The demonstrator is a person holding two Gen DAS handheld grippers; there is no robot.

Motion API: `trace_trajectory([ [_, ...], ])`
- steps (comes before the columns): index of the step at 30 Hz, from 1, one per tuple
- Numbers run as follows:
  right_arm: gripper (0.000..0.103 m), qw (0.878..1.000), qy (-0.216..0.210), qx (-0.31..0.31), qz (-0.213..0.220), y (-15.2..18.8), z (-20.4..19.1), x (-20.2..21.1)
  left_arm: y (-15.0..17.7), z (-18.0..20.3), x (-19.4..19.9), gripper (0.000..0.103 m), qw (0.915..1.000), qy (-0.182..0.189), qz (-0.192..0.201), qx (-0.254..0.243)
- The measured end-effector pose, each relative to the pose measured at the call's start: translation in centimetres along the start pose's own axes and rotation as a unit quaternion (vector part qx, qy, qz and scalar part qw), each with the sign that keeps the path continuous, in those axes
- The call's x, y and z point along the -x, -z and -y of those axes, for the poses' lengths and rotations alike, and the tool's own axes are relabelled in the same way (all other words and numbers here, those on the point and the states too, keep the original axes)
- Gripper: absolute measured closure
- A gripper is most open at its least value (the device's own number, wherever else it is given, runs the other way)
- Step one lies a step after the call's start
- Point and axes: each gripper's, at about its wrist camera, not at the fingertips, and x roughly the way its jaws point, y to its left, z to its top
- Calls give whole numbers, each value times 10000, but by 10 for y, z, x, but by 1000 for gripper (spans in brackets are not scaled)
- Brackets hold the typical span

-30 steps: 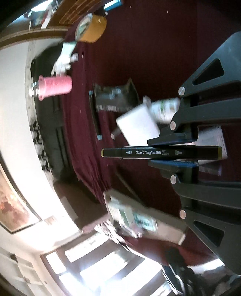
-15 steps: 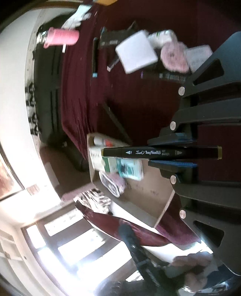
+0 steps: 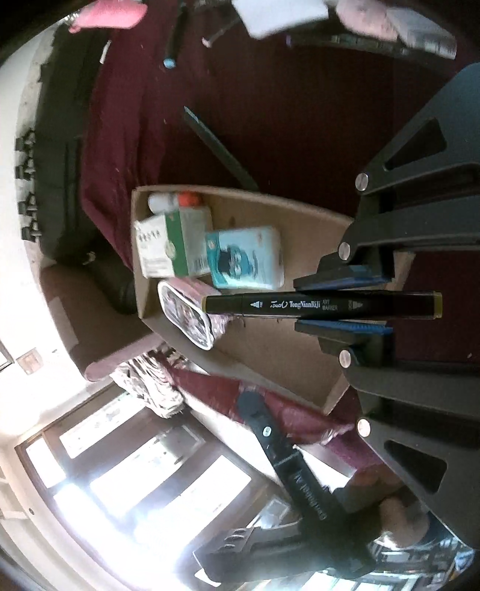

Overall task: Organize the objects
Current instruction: 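Lower the packet and marker into the cardboard box and open both tools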

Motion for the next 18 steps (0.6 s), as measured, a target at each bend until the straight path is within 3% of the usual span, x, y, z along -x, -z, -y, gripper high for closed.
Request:
trace_trajectory([
  [18,90,9995,26,-201,-245,-8,-4,-63,-4,-3,-32,54,9995,-103,-266,-163],
])
